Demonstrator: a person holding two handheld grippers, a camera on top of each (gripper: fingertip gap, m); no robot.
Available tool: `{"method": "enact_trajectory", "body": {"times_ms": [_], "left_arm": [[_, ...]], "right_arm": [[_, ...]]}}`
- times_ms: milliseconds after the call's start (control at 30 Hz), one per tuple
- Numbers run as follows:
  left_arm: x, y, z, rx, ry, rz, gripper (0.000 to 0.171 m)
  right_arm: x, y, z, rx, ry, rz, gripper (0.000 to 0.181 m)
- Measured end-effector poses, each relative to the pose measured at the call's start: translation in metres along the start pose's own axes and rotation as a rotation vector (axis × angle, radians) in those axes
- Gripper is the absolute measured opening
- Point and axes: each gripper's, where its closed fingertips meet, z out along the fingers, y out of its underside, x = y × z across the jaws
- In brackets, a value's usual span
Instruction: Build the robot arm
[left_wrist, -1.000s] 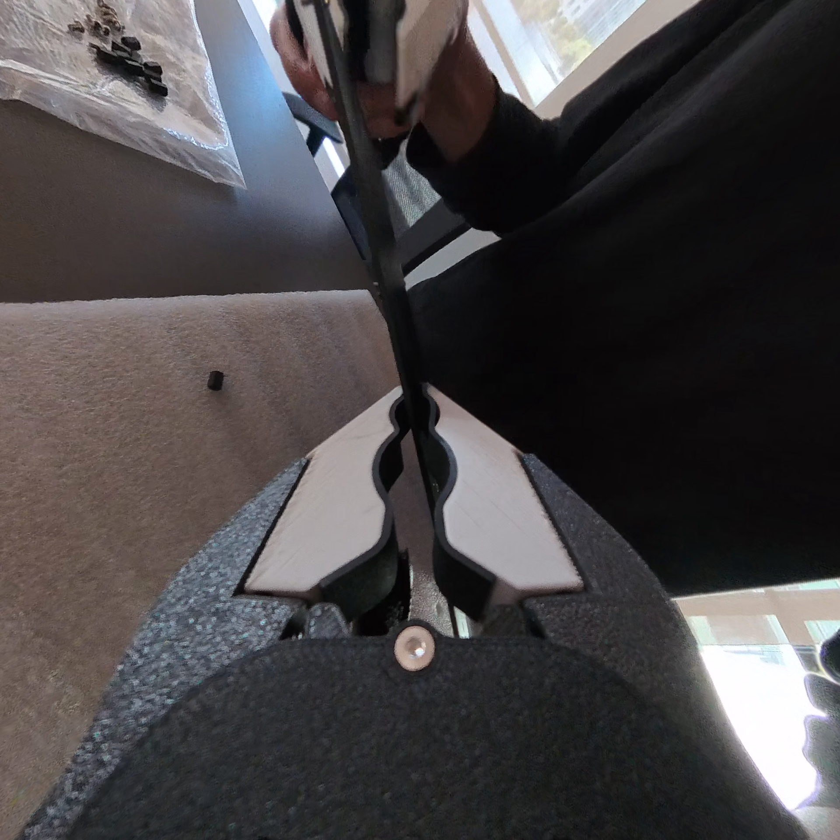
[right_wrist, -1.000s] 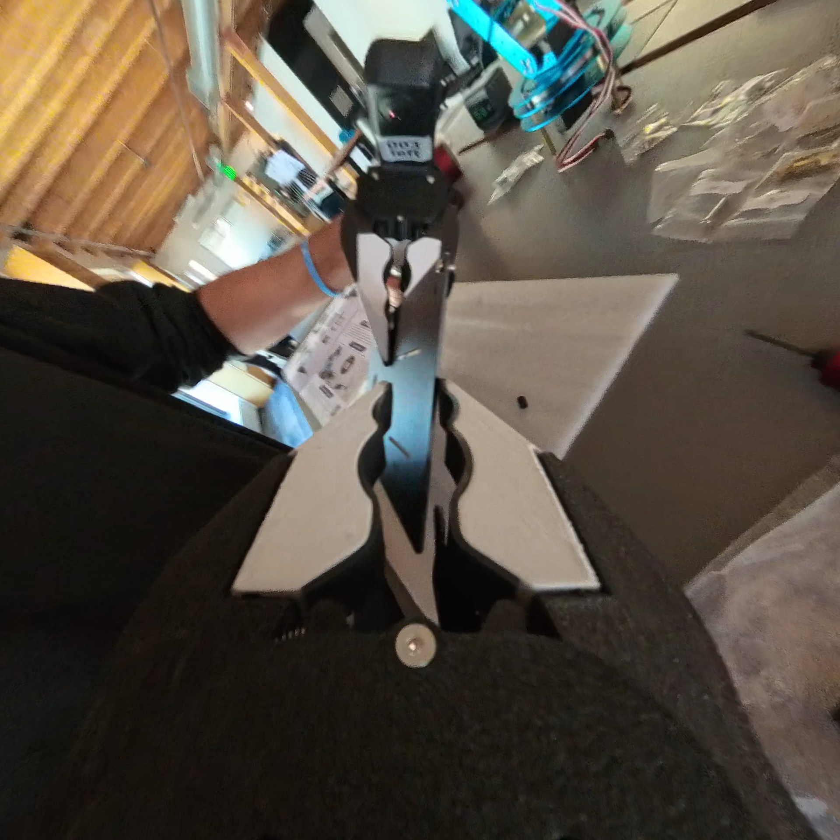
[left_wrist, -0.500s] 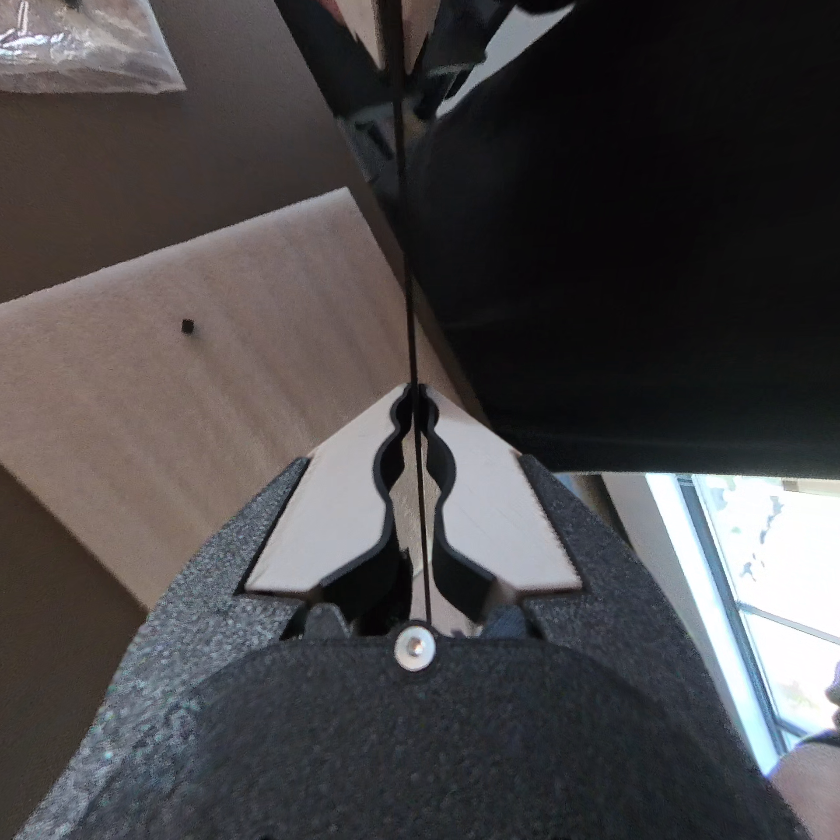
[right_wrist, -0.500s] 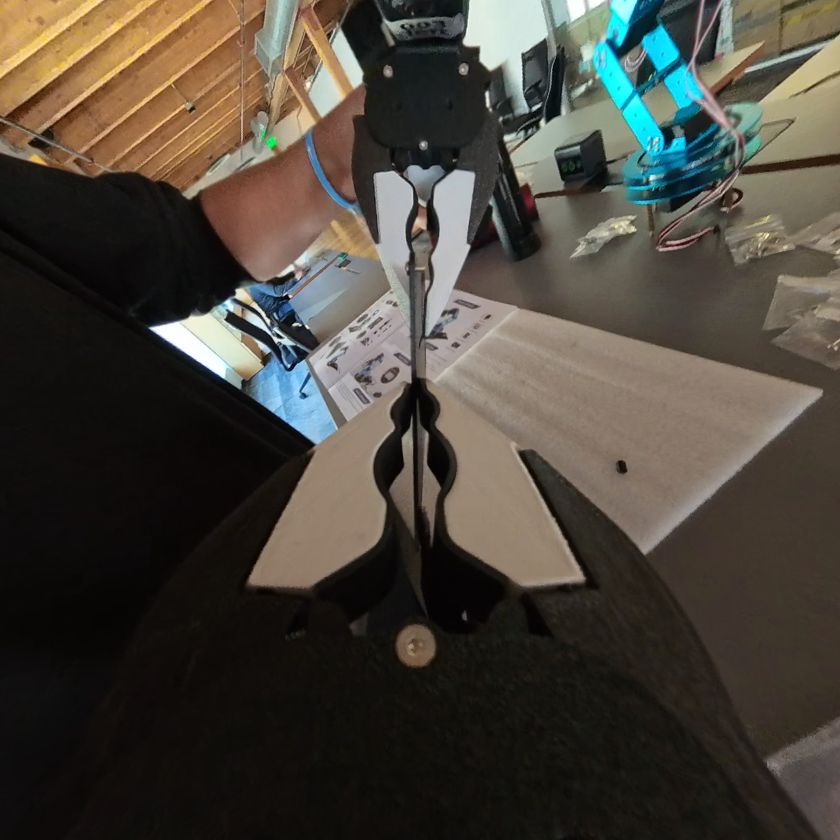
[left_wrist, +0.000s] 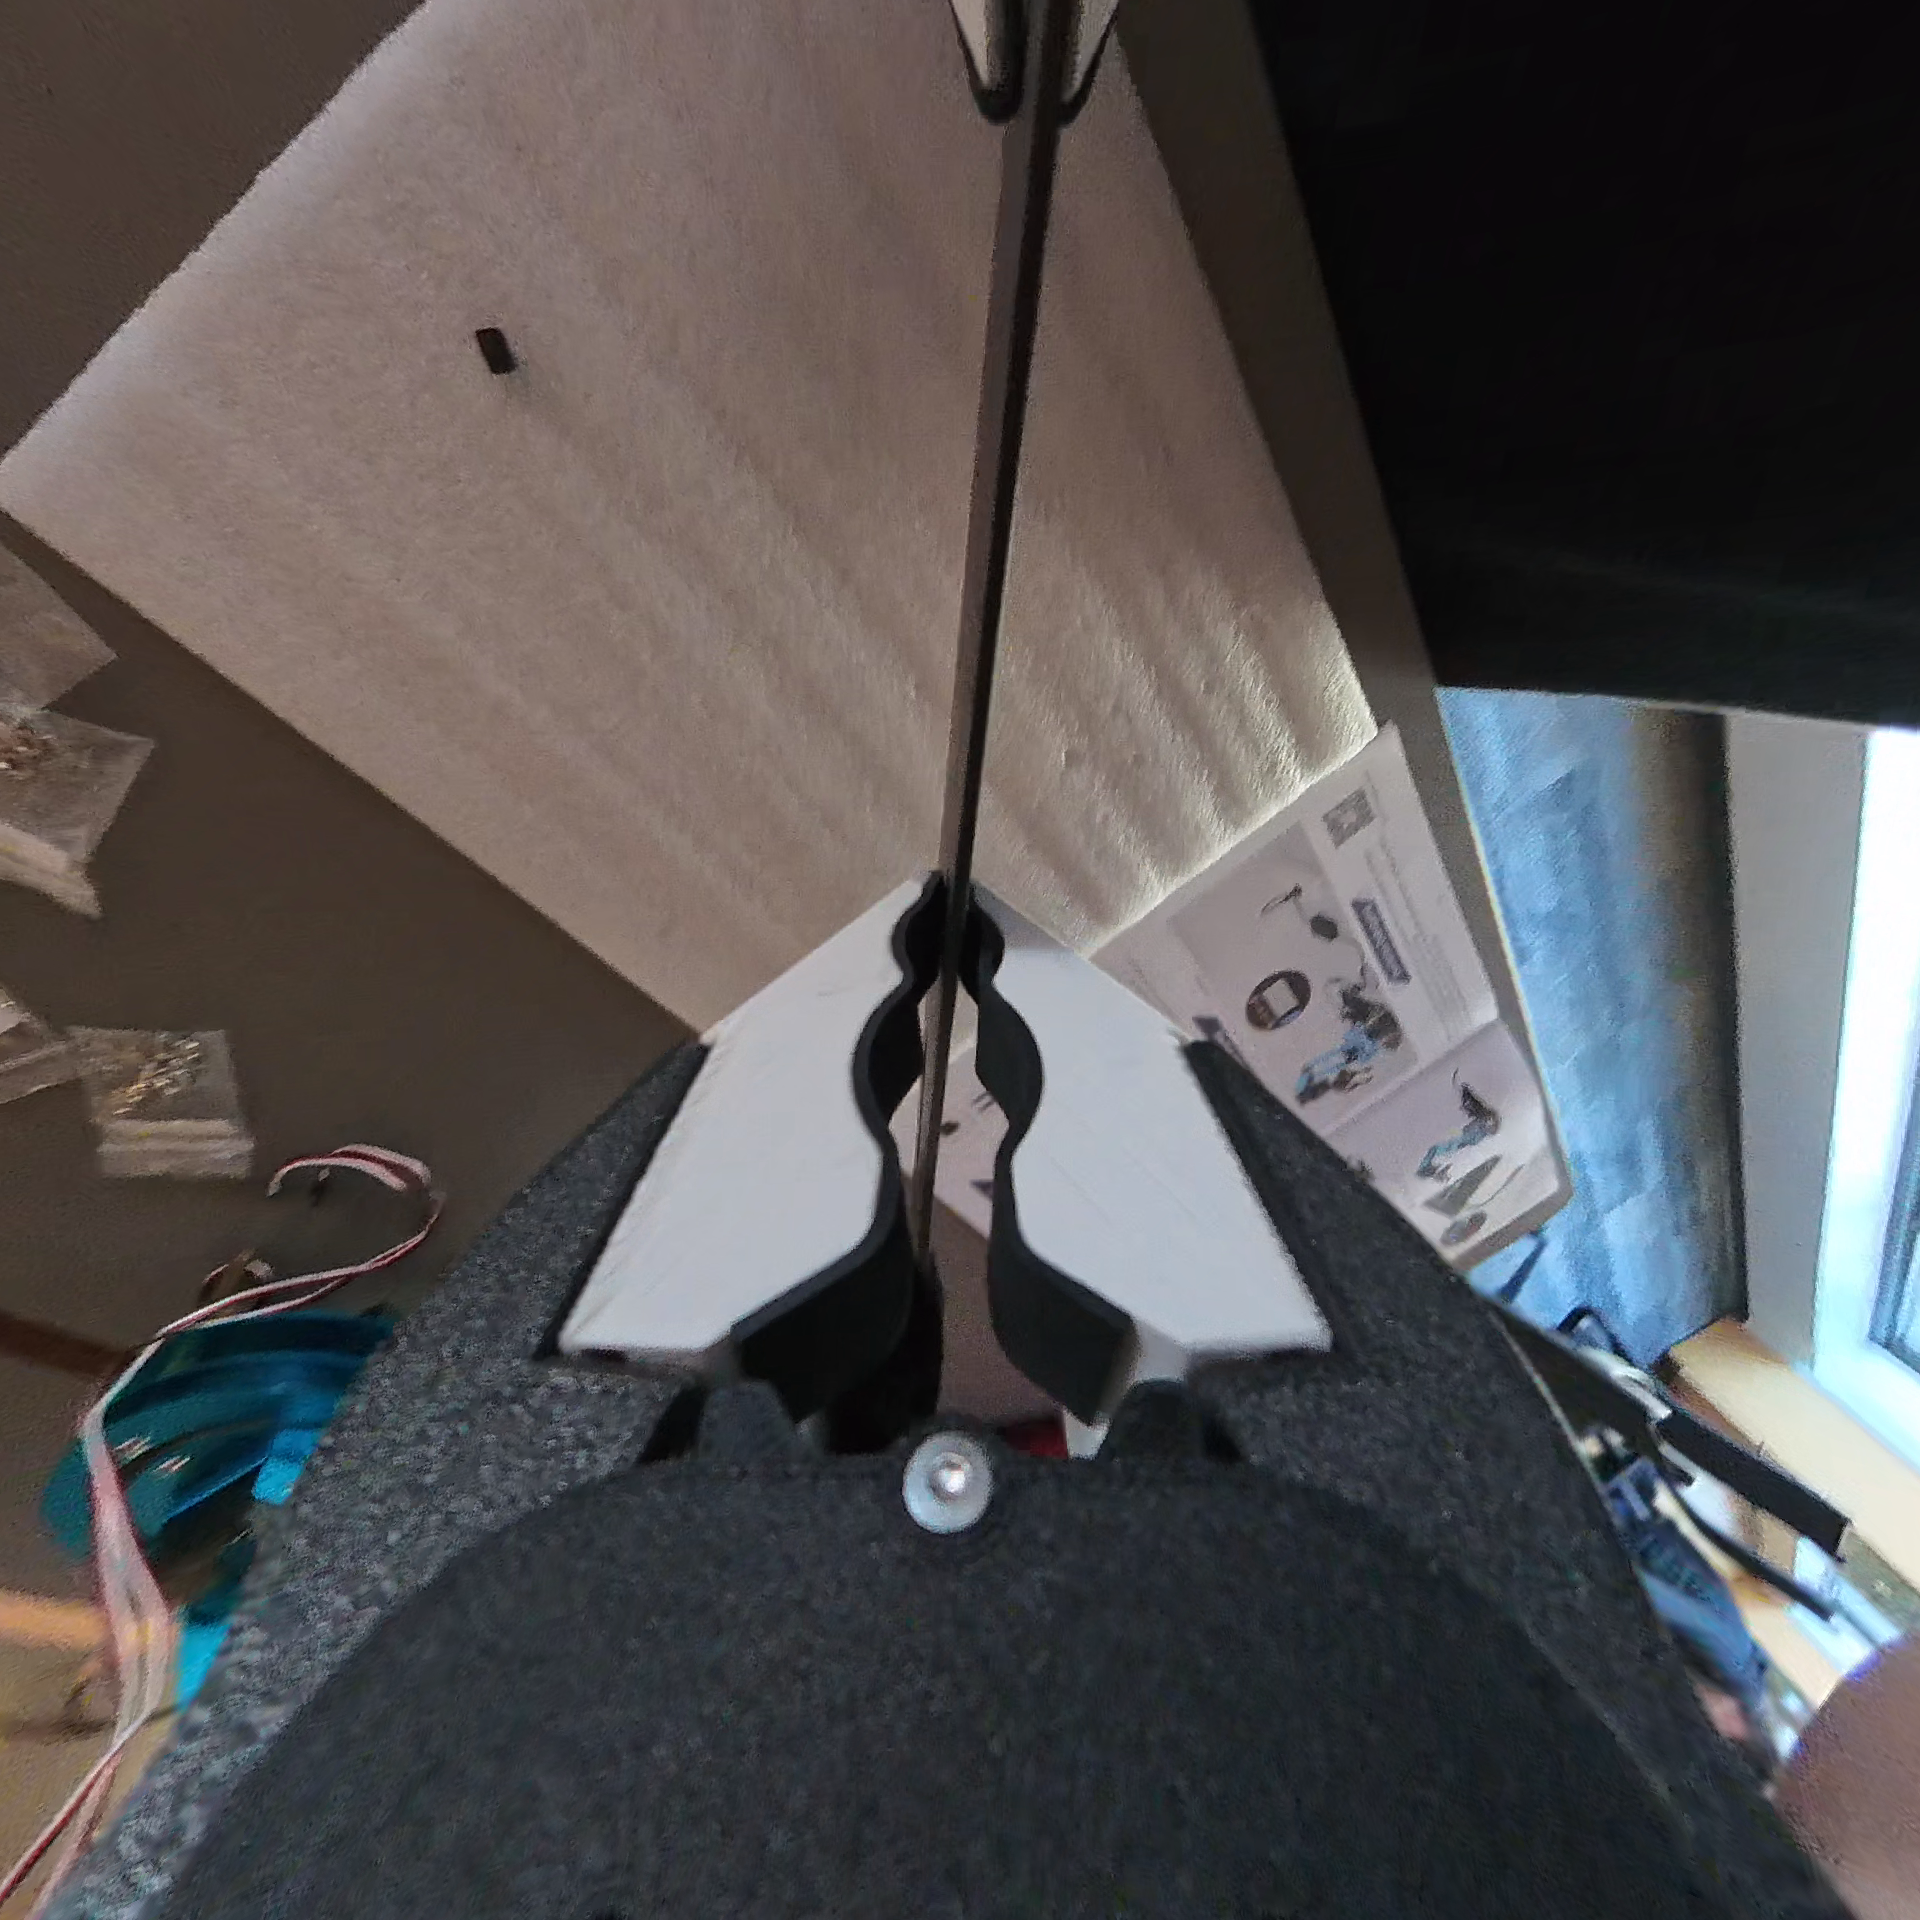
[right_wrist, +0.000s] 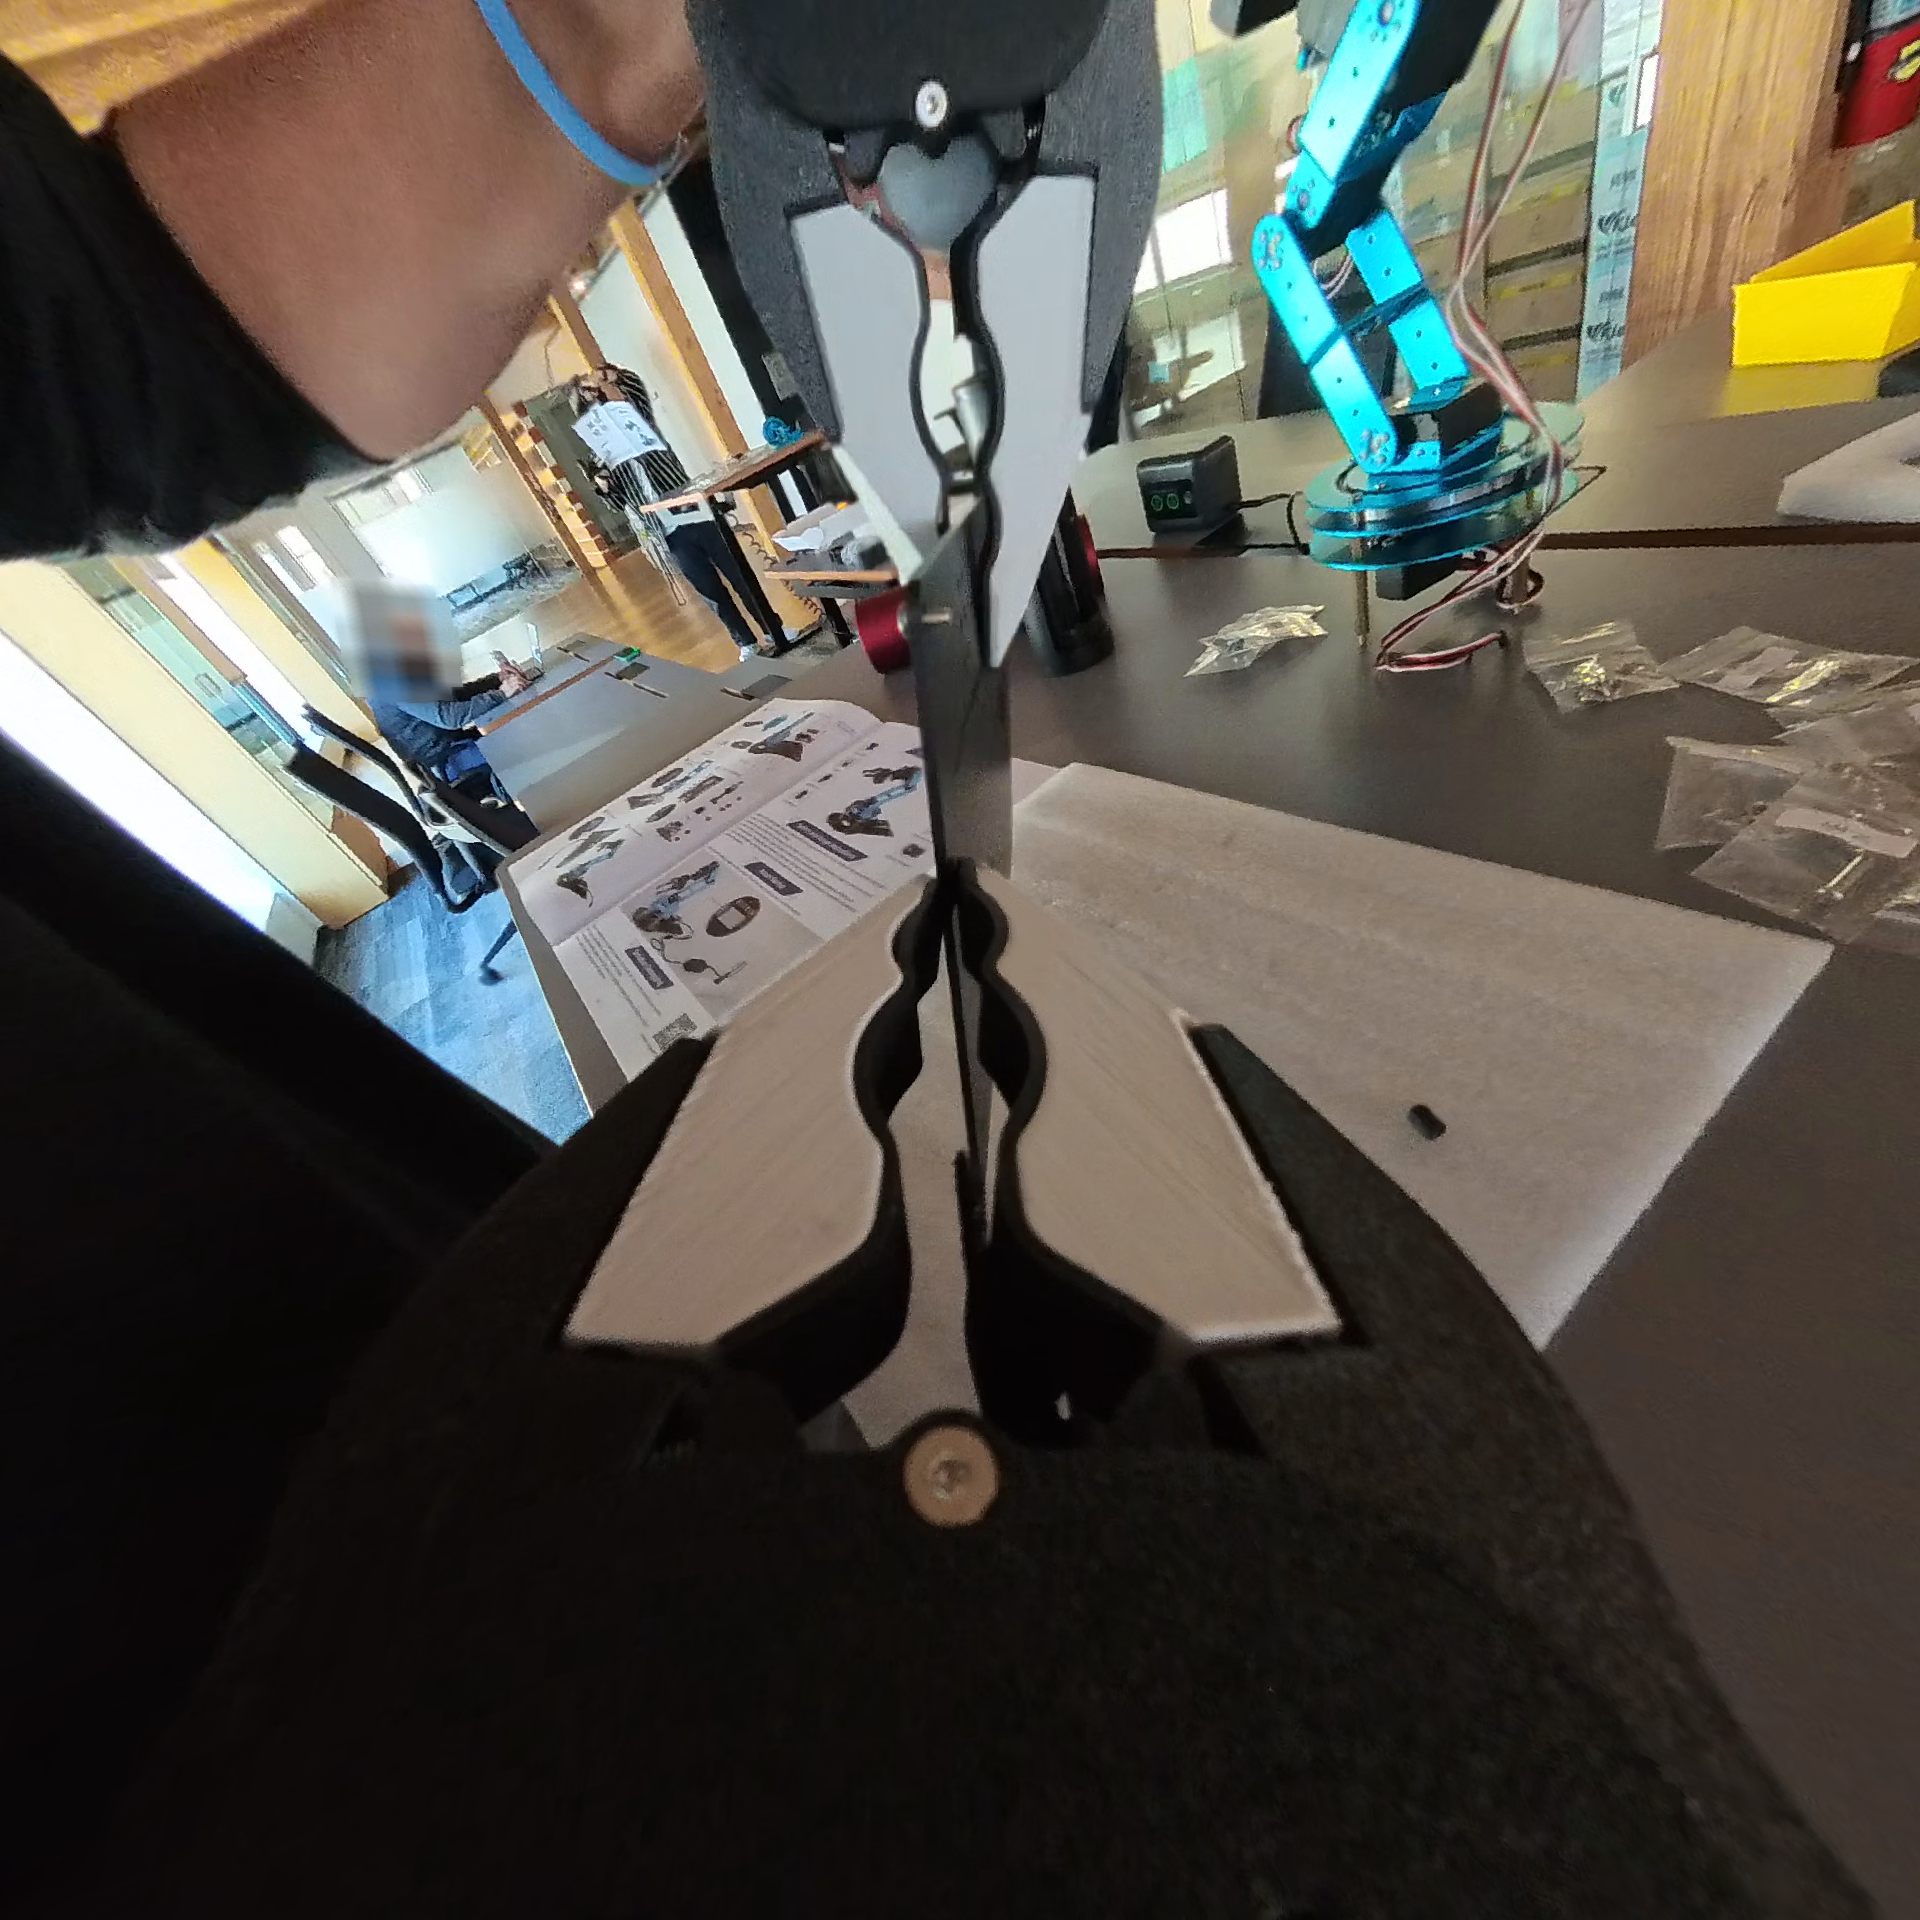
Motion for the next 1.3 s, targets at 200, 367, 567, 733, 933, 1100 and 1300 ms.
{"method": "enact_trajectory", "body": {"times_ms": [200, 367, 567, 733, 933, 1100, 1300], "left_arm": [[-0.009, 0.006, 0.004, -0.124, -0.122, 0.058, 0.001], [-0.011, 0.013, 0.021, -0.158, -0.124, 0.04, 0.001], [-0.015, 0.004, 0.029, -0.152, -0.179, -0.012, 0.004], [-0.011, -0.004, 0.038, -0.158, -0.229, -0.013, 0.004], [-0.017, -0.009, 0.039, -0.117, -0.341, -0.064, 0.016], [-0.016, -0.031, 0.034, 0.103, -0.425, -0.163, 0.032], [0.005, -0.081, 0.006, 0.56, -0.473, -0.257, 0.038]], "right_arm": [[-0.002, 0.014, 0.007, -0.024, 0.038, -0.058, 0.003], [-0.001, 0.03, 0.014, -0.055, 0.076, -0.049, 0.003], [0.008, 0.047, 0.008, -0.081, 0.161, -0.07, 0.001], [0.009, 0.064, 0.004, -0.133, 0.182, -0.102, 0.001], [0.012, 0.064, 0.003, -0.143, 0.194, -0.105, 0.001], [0.008, 0.065, 0.003, -0.153, 0.193, -0.157, 0.001], [0.004, 0.065, 0.004, -0.16, 0.19, -0.203, 0.001]]}}
